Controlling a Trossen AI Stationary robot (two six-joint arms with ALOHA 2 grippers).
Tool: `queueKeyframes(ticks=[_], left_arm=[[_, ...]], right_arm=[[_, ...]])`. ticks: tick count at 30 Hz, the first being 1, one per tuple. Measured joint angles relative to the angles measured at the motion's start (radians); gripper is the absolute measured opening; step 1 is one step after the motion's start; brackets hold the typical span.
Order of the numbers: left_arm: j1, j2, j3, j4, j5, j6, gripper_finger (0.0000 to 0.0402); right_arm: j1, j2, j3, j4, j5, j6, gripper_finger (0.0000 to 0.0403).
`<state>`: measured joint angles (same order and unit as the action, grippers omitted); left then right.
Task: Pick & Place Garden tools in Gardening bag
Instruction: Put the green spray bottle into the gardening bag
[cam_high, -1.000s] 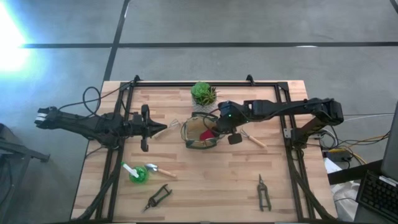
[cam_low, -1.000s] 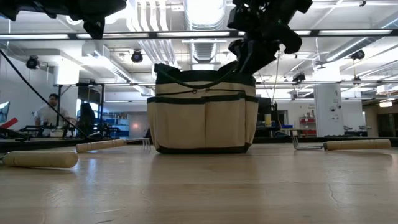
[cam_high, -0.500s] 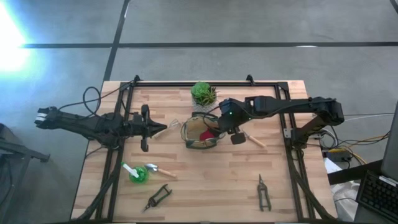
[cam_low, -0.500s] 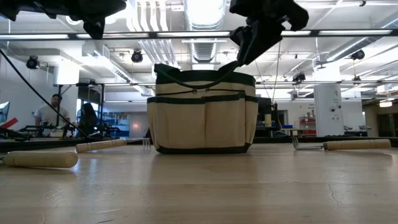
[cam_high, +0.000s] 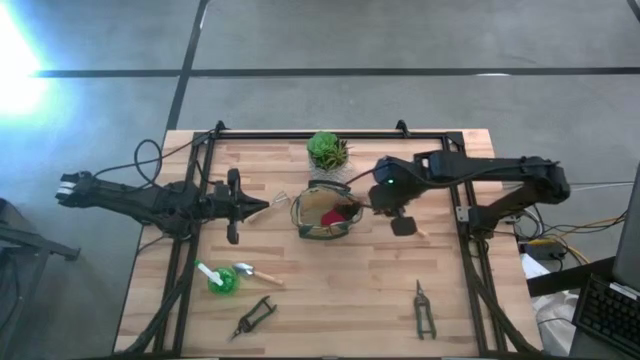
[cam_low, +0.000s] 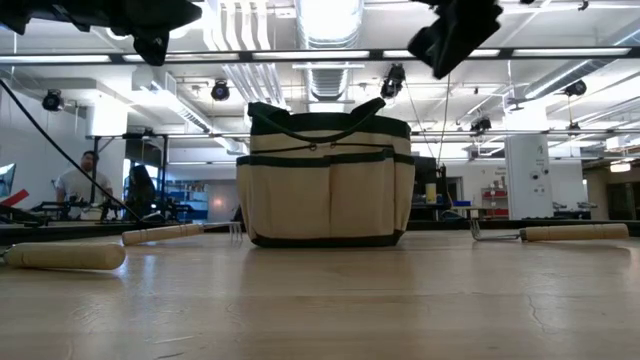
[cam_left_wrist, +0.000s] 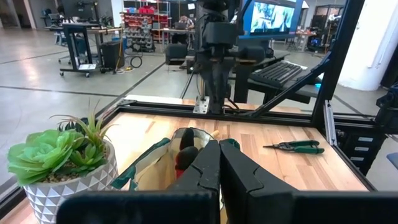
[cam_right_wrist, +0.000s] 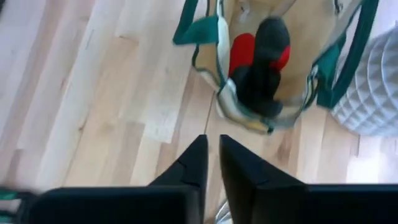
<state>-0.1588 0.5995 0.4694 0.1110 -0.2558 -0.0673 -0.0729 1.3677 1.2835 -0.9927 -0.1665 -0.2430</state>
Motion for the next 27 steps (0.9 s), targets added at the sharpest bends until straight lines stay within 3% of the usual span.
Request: queueKeyframes(ticks=[8,20,27], left_arm=[[0.000,0.000,0.000,0.001,0.000,-0.005,0.0005],[0.000,0.000,0.000,0.000,0.000,-0.007,0.0005],[0.000,0.000,0.000,0.000,0.000,-0.008,0.0005]], right_arm=[[0.002,-0.223,-0.138,0.087,0.000,0.078,0.0008],[0.002,-0.661,-0.460,0.271,0.001,0.186,0.0008],[0.001,-0.875,-0.575,0.282,0.003,0.189,0.0008]])
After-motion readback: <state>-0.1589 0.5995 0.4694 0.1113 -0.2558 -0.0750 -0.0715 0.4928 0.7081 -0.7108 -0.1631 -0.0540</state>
